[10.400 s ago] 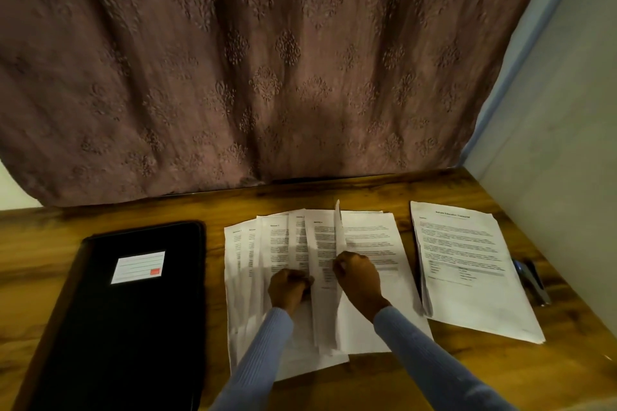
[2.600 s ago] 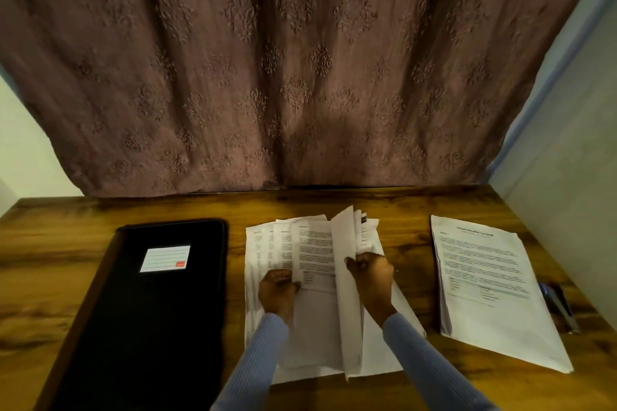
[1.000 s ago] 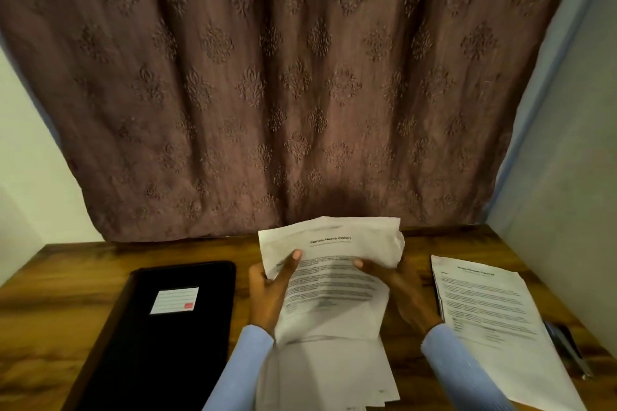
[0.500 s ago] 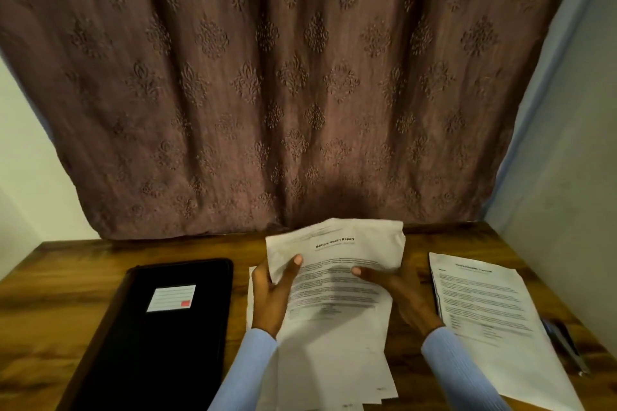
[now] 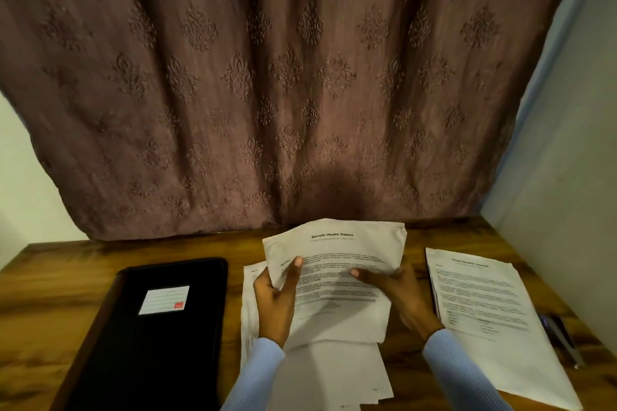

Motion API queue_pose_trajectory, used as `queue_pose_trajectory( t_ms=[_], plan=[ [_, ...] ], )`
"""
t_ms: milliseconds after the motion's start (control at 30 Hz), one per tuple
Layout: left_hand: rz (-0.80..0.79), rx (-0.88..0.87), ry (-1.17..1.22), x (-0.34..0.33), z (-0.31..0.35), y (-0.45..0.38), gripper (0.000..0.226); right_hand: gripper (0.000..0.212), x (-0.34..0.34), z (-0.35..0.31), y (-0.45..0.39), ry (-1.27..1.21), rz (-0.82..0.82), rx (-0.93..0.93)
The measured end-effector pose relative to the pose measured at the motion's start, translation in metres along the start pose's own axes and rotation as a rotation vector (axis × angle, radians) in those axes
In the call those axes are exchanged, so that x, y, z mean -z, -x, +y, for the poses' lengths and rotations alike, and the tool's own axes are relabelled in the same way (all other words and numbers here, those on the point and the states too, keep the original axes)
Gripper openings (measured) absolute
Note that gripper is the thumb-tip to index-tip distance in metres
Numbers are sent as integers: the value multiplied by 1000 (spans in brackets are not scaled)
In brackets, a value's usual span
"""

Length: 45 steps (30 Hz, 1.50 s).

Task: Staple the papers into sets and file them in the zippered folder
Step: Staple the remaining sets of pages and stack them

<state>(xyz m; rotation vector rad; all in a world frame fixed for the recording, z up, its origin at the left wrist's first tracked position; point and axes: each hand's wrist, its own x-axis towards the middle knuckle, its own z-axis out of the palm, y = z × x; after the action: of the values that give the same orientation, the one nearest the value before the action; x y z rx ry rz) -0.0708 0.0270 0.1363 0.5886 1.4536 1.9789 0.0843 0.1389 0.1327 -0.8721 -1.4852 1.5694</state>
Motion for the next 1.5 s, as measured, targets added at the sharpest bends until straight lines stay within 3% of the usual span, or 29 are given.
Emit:
queue_pose_trajectory(
  t_ms=[100, 200, 333, 467, 667, 733, 867, 933, 1000, 1200, 1300, 1367, 1433, 1500],
  plan=[
    [5, 25, -25, 1, -8, -1, 18, 53, -1, 1, -2, 0, -3, 15],
    [-18, 38, -93, 3, -13, 0, 27, 74, 0, 7, -2, -6, 33, 22],
    [-61, 38, -126, 3, -14, -6, 29, 45, 5, 12, -5, -9, 33, 15],
    [-60, 37, -137, 2, -14, -9, 21, 37, 9, 26, -4, 13, 56, -49],
    [134, -49, 57, 7, 10, -21, 14, 14, 31, 26, 0, 92, 76, -112],
    [196, -39, 142, 8, 11, -23, 26, 18, 33, 31, 2, -13, 138, -167],
    [260, 79, 306, 9, 3, -24, 39, 60, 17, 48, 6, -475, 124, -356],
    [254, 146, 302, 8, -3, -21, 35, 52, 3, 50, 11, -558, 36, -425],
    [223, 195, 304, 8, -7, -17, 31, 43, -5, 52, 12, -502, 13, -408],
    [56, 243, 360, 30, -2, -20, 19, 43, 7, 29, -3, -245, 146, -259],
    [-27, 362, 475, 64, 9, -35, 43, 42, 23, 16, -8, -149, 132, -249],
    [-147, 442, 304, 78, 13, -44, 52, 39, 31, 11, -7, -78, 111, -224],
    [-278, 417, -18, 76, 15, -48, 39, 39, 34, 9, -7, -15, 70, -176],
    [-285, 364, -180, 65, 17, -48, 34, 40, 33, 10, -8, 32, 46, -154]
  ],
)
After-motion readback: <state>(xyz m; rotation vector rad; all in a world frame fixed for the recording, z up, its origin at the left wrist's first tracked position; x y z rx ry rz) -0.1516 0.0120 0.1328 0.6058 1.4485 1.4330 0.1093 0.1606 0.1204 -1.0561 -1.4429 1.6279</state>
